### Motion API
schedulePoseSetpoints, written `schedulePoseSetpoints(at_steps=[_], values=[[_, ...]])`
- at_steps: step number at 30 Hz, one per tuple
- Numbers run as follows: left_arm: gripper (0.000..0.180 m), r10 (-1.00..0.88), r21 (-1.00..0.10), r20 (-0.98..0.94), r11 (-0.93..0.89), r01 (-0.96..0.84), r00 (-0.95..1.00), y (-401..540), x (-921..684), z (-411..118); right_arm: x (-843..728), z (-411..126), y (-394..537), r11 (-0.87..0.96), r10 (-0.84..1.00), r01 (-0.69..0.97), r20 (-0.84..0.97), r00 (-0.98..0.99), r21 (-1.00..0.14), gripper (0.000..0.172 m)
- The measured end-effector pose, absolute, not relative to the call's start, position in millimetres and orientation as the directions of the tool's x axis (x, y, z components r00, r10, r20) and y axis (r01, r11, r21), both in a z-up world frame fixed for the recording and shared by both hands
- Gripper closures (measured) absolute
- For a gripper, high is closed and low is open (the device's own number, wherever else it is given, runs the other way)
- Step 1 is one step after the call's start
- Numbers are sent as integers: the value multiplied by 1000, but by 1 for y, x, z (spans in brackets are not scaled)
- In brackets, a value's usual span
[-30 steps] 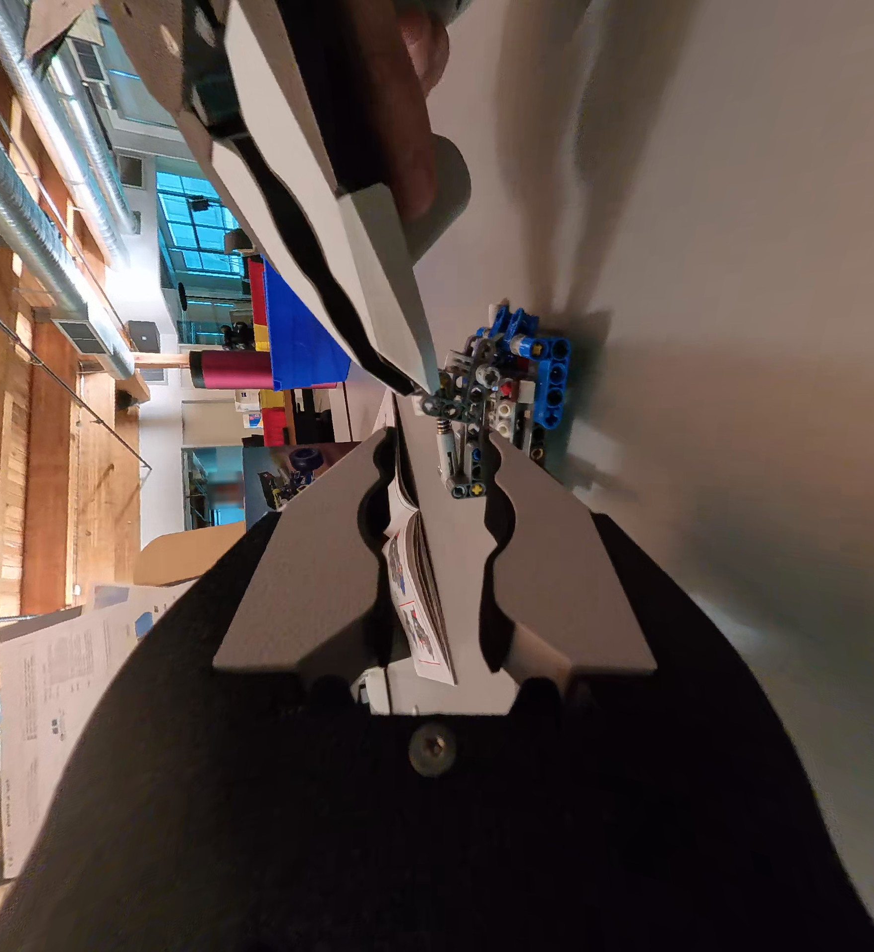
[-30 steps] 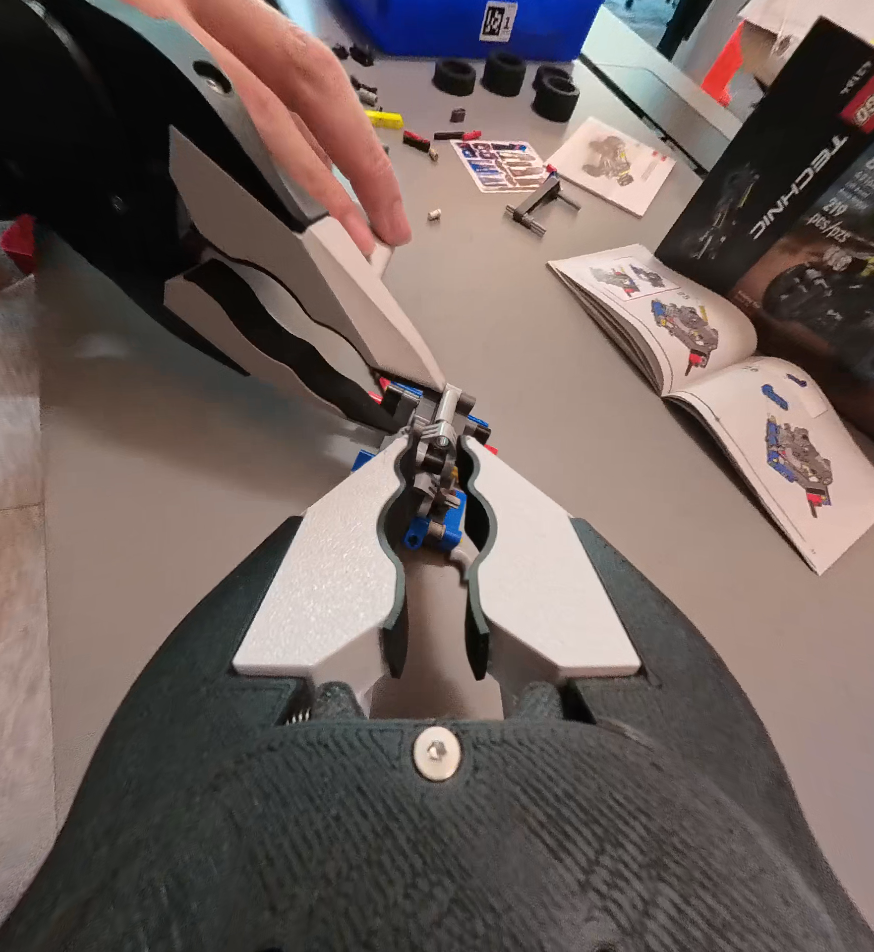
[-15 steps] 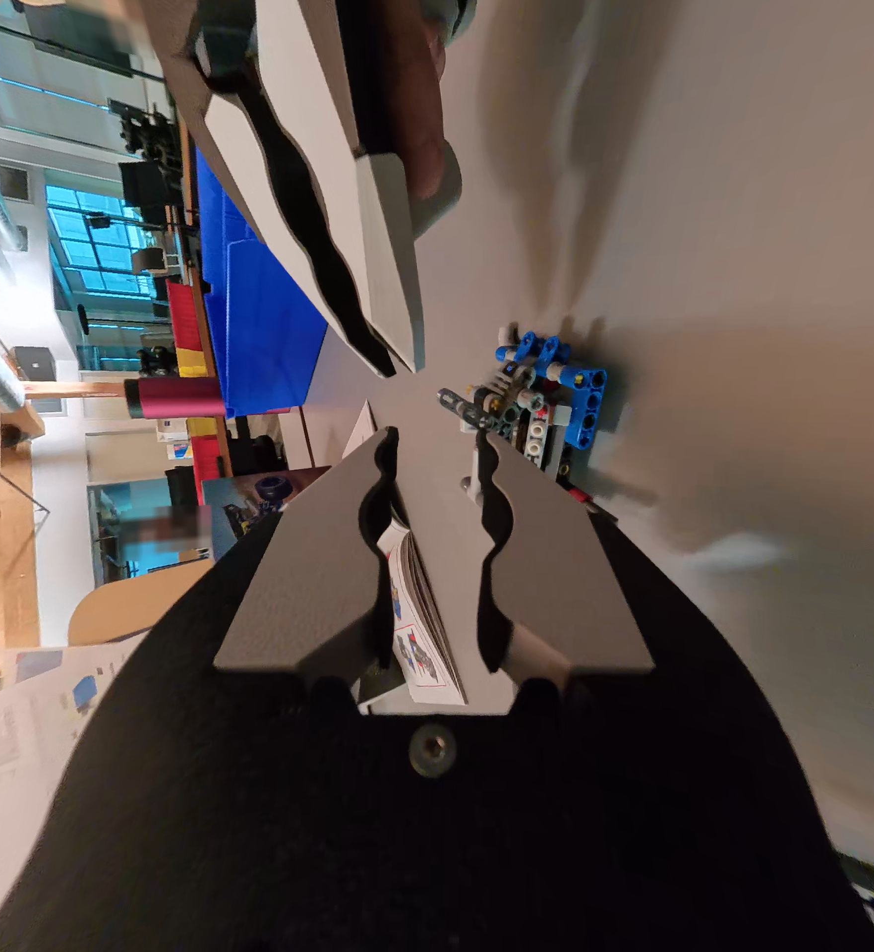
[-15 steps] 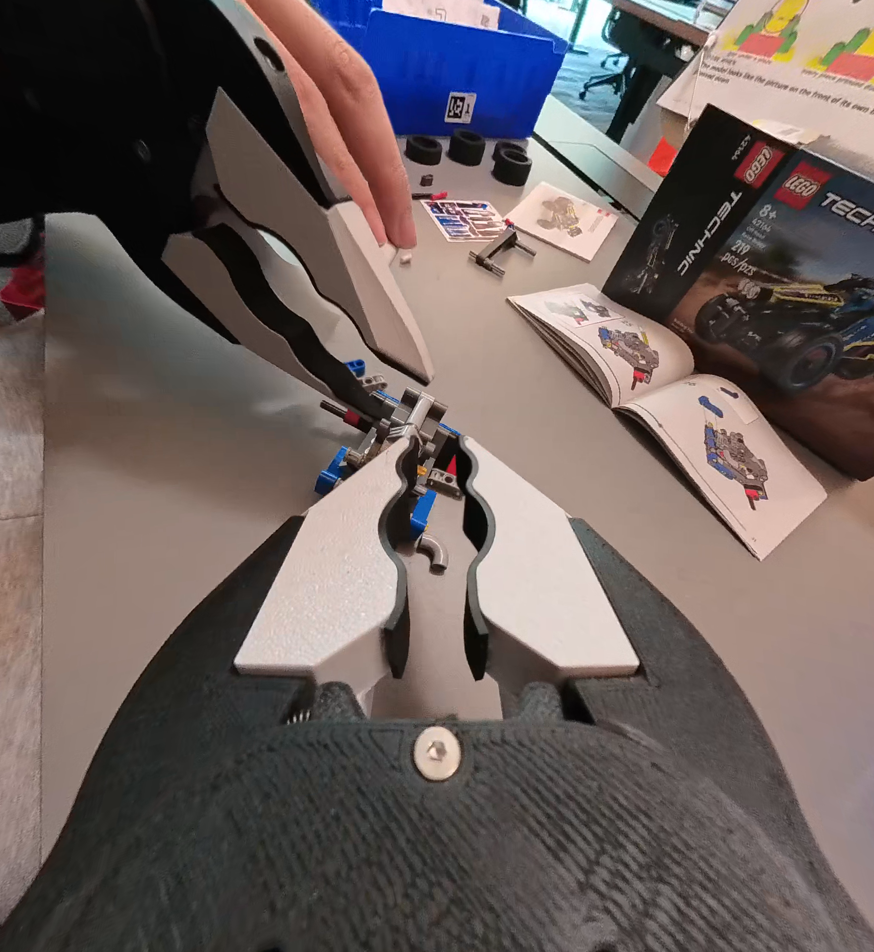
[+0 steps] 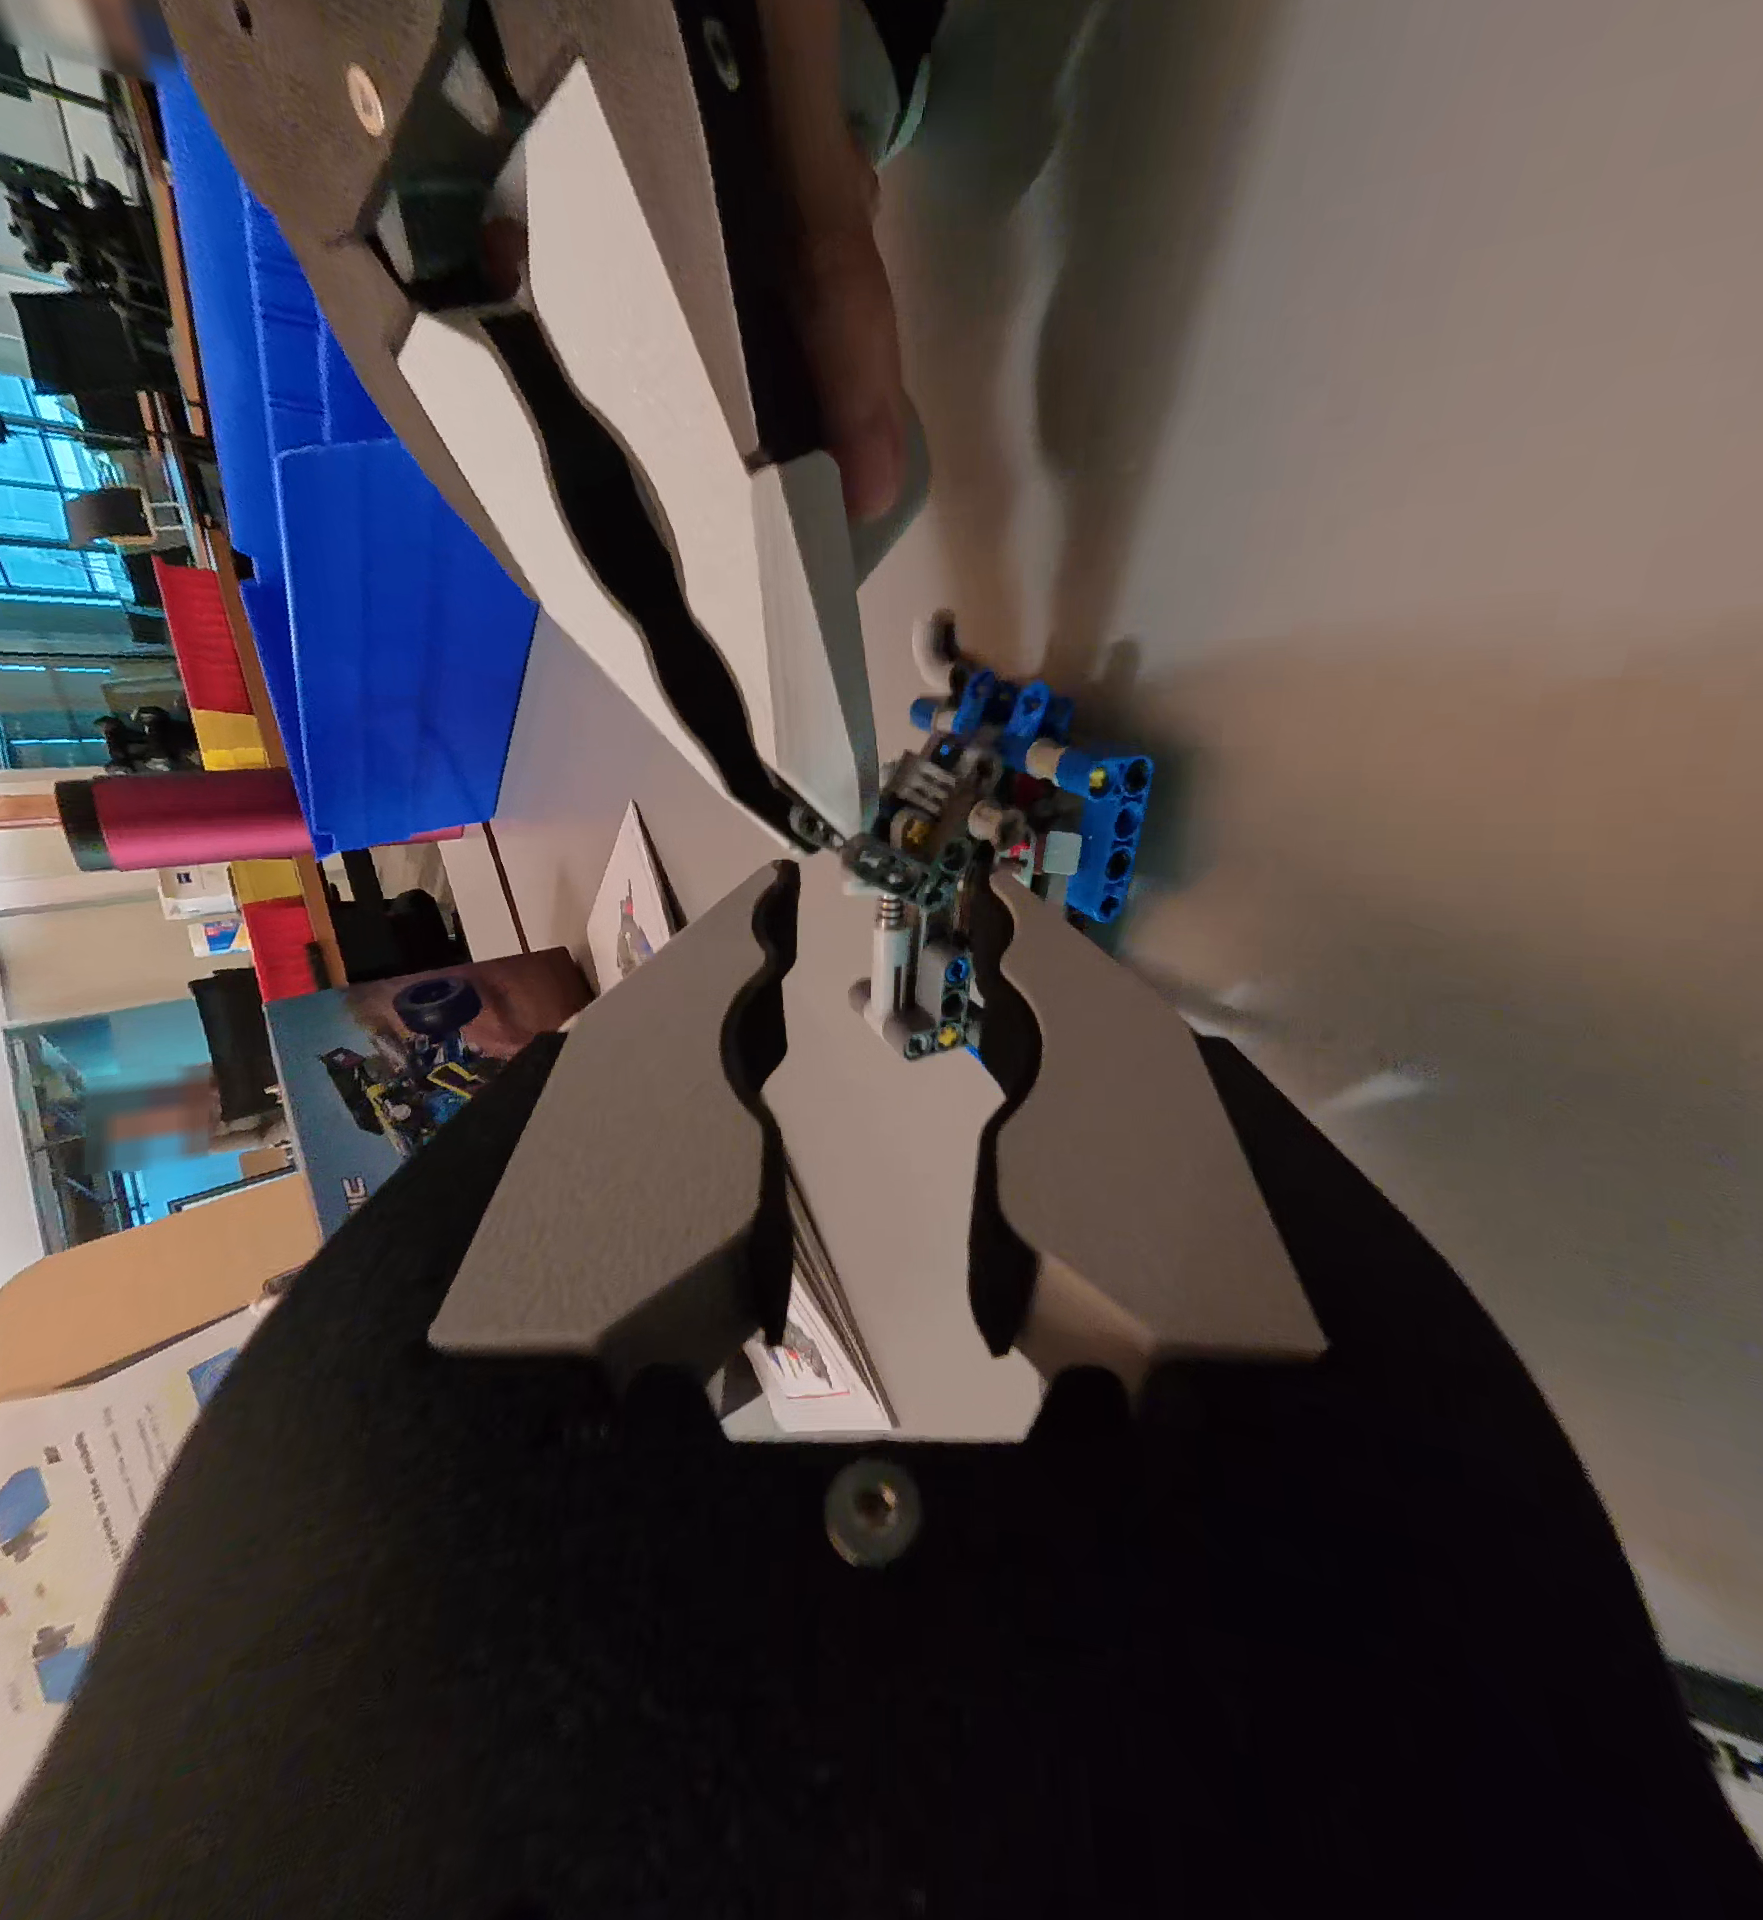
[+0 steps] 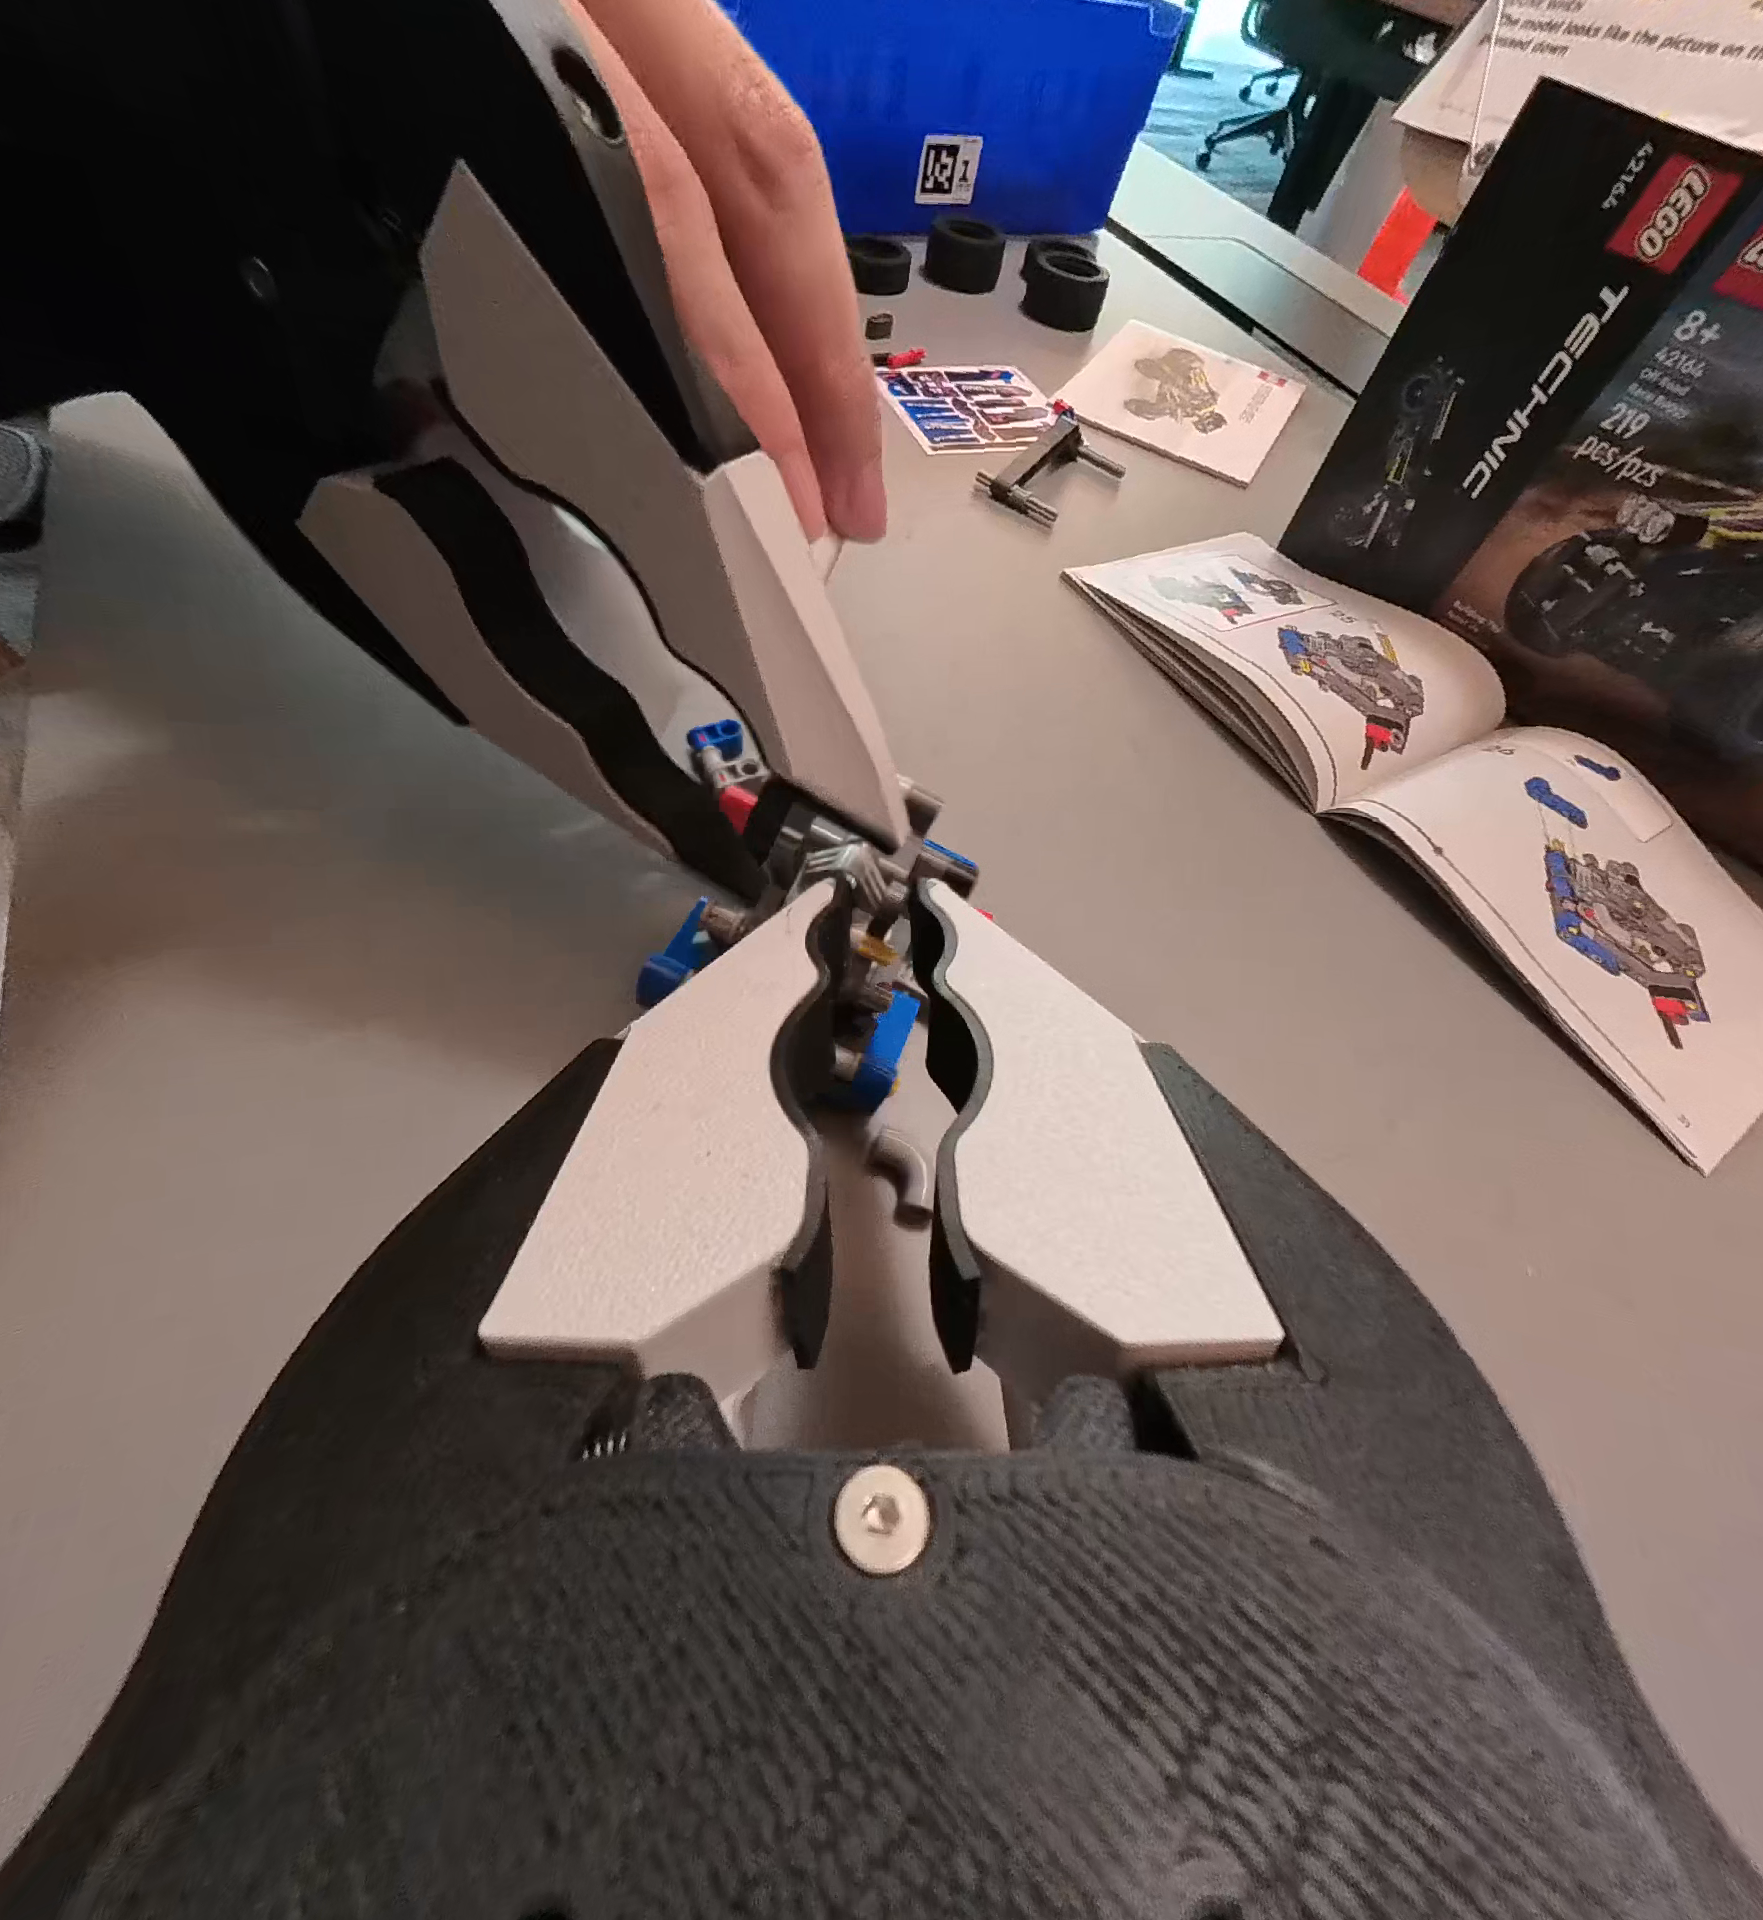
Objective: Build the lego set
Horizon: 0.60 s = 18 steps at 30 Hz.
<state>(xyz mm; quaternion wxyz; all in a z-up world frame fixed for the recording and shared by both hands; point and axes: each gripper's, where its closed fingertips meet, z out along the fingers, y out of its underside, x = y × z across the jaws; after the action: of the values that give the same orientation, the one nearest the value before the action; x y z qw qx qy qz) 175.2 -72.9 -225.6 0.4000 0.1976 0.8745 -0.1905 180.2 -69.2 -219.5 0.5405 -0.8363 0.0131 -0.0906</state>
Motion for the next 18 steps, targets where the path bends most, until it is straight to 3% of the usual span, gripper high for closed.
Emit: schedulePoseSetpoints(at_steps=[7,18], values=[[151,234,-126,-789,842,524,-567,-67,181,-228,179,-221,-72,-419,-108,56,111,988,-906,167],[164,111,-265,-825,789,554,-553,-83,172,-229,178,-220,-79,-411,-98,23,70,993,-911,169]])
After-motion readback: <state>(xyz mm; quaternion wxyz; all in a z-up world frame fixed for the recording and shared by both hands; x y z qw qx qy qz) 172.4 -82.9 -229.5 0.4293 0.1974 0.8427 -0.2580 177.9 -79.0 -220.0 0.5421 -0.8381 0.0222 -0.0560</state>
